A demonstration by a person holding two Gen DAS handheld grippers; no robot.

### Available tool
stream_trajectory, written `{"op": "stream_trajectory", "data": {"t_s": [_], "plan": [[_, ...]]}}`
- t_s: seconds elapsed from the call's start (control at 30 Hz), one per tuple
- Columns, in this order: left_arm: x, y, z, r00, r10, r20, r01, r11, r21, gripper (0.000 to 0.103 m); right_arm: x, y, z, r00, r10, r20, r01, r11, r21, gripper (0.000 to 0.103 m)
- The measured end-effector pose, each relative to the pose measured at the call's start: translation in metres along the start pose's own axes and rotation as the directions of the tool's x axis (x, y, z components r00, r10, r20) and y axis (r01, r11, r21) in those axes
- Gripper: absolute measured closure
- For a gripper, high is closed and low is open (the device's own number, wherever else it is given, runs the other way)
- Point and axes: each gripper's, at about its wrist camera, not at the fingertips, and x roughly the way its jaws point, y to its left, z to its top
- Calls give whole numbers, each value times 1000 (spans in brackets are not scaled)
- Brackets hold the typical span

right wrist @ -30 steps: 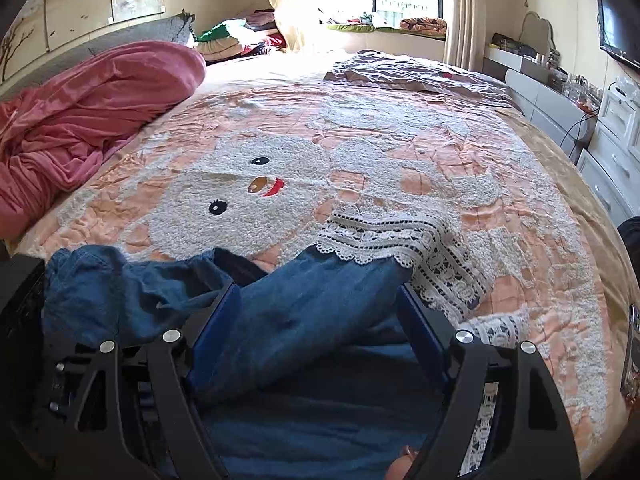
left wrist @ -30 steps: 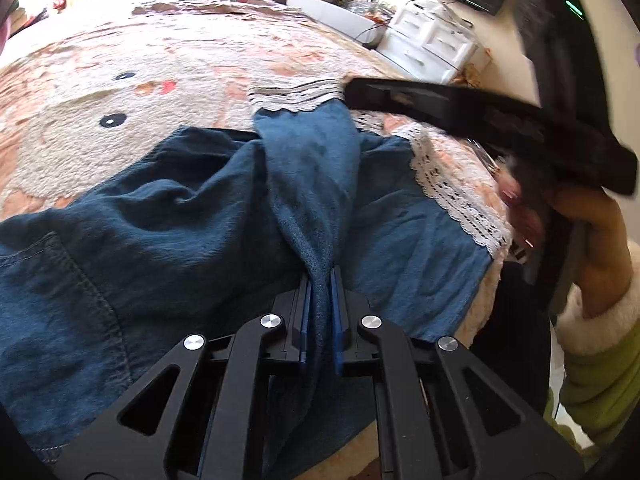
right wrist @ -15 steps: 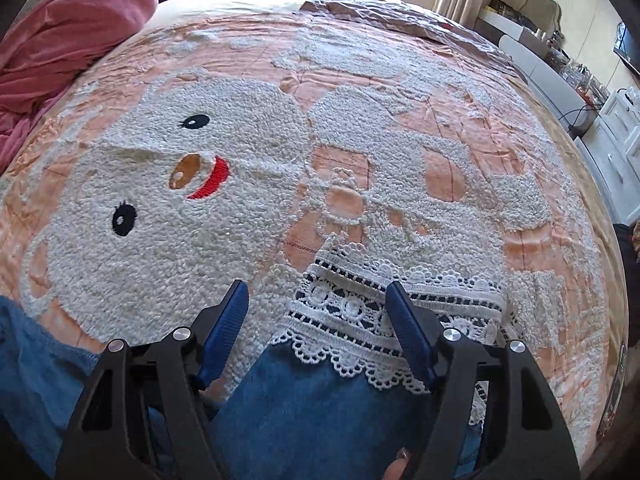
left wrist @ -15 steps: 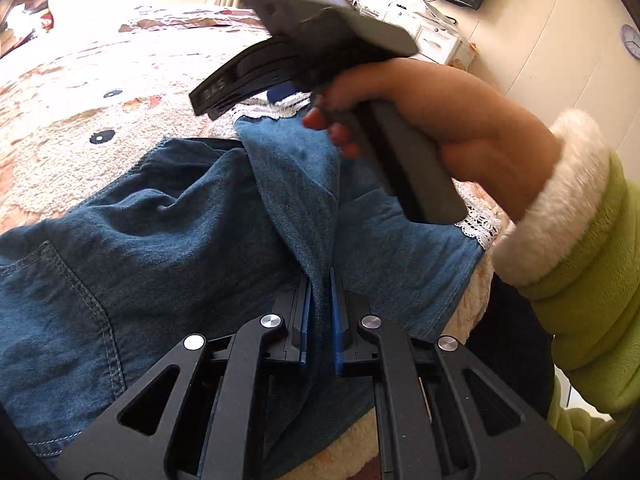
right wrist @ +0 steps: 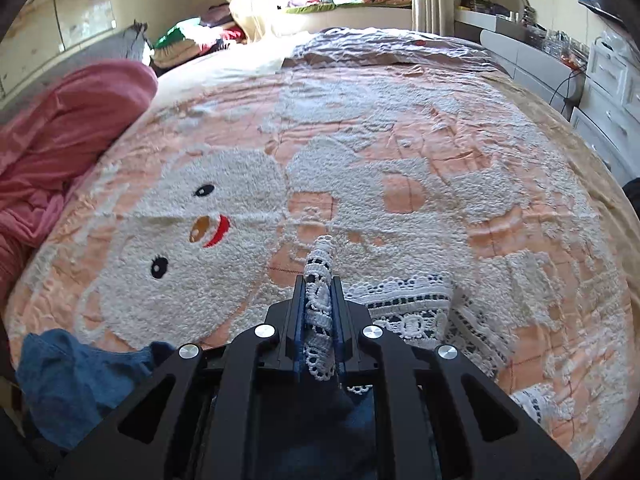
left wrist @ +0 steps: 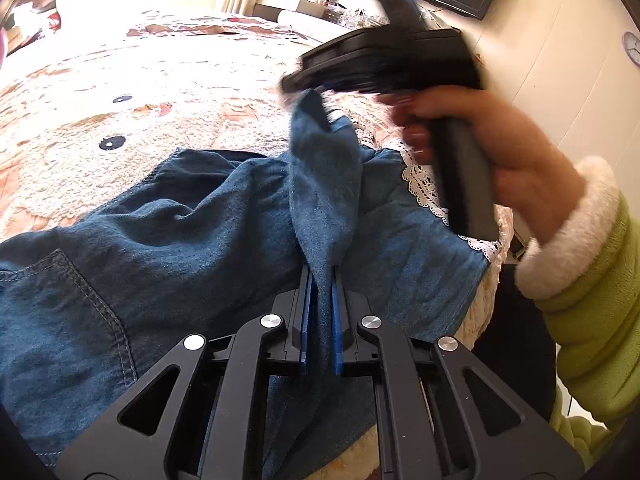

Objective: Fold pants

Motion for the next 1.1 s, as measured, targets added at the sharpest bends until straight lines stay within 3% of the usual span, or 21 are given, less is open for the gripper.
{"op": "stream_trajectory", "data": {"t_s": [0.23,0.47,0.77,0.9,1.1], "plan": [[2,-2,0,1000,10,-2,-10,1000,24,100,-87,-35,-21,987,26,160,-43,994,105,94],[-3,-6,1,999,42,6,-42,995,90,103,-134,-75,-80,978,26,208,-76,968,240,96],[-28,-19,-6,999,-11,39,4,983,181,103,-157,-101,-153,984,44,175,-105,928,358,96],[-27,-35,-13,1000,3,23,-9,966,259,103,-155,-110,-176,990,41,132,-91,913,398,96],[-25,-39,-22,1000,28,4,-28,966,255,103,-154,-118,-200,992,70,103,-109,889,445,96]]}}
